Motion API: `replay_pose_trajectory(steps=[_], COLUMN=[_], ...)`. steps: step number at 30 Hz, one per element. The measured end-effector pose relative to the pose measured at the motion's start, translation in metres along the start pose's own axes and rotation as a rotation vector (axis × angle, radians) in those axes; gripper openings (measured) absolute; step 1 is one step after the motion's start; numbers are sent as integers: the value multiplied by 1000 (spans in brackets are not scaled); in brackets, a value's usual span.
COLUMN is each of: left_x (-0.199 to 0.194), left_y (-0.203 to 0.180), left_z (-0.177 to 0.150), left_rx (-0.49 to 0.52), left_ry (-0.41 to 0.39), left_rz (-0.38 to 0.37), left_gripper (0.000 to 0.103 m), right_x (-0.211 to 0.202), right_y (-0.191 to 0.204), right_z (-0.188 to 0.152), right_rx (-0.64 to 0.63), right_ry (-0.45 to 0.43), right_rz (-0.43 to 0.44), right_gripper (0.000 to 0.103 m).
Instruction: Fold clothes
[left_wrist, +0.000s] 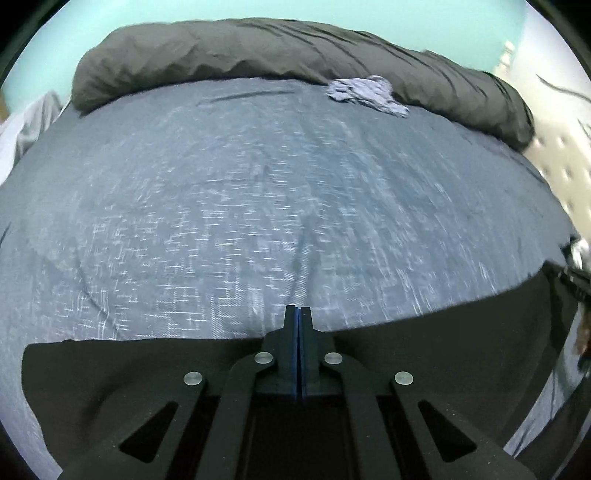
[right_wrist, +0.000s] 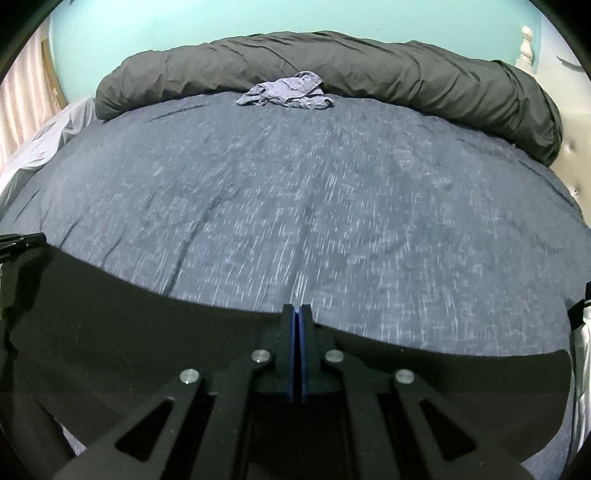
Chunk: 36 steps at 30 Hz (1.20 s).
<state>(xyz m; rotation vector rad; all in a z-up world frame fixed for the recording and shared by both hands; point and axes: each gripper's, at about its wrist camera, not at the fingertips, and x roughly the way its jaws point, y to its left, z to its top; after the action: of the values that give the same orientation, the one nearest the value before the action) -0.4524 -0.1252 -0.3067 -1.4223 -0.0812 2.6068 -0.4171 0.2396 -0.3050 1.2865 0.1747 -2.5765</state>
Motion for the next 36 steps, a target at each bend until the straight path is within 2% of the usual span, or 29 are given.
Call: replay_pose_trajectory(steps=[2, 3, 5, 7, 9, 11, 15, 16, 17, 19, 21, 23, 24, 28, 36], left_x=[5, 6, 9, 15, 19, 22, 18, 20, 22, 25, 28, 29, 28, 33, 23], left_y=[-1, -5, -11, -12, -14, -22, -28, -30, -33, -40, -43, -45, -48, -52, -51], left_z=[-3, -5, -9, -11, -14, -17, -20, -20, -22, -23, -23, -23, -23, -25, -19], left_rx=[10, 29, 84, 77, 95, 146, 182, 193, 210, 241, 244, 247, 257, 315, 321], left_ry=[30, 35, 42, 58, 68, 76, 66, 74, 85, 92, 98, 100, 96, 90, 32], left_rz=[-43, -40, 11, 3, -3, -3, -17, -20, -21, -6, -2, -1, -1, 10, 42], left_gripper=[0, 0, 0, 1, 6, 23, 36, 43, 45, 45, 45, 45, 42, 2, 1], right_x=[1, 4, 14, 23, 31, 35, 20, 15, 10, 1, -7, -16, -20, -21, -9], right_y=[3, 4, 2, 3, 3, 2, -12, -17, -21, -40, -60, -81, -91, -107, -112], right_z=[1, 0, 1, -1, -4, -6, -11, -12, -13, -17, -20, -24, -26, -34, -50], right_rx=[9, 9, 4, -1, -5, -2, 10, 11, 11, 23, 37, 51, 58, 22, -113], right_ry=[7, 14, 28, 47, 61, 68, 36, 26, 16, 15, 18, 21, 22, 43, 101], right_rz=[-2, -6, -14, -16, -17, -10, 65, 87, 109, 85, 47, 9, -10, -49, -93], right_gripper=[1, 1, 1, 1, 1, 1, 3, 5, 8, 18, 37, 49, 50, 52, 51])
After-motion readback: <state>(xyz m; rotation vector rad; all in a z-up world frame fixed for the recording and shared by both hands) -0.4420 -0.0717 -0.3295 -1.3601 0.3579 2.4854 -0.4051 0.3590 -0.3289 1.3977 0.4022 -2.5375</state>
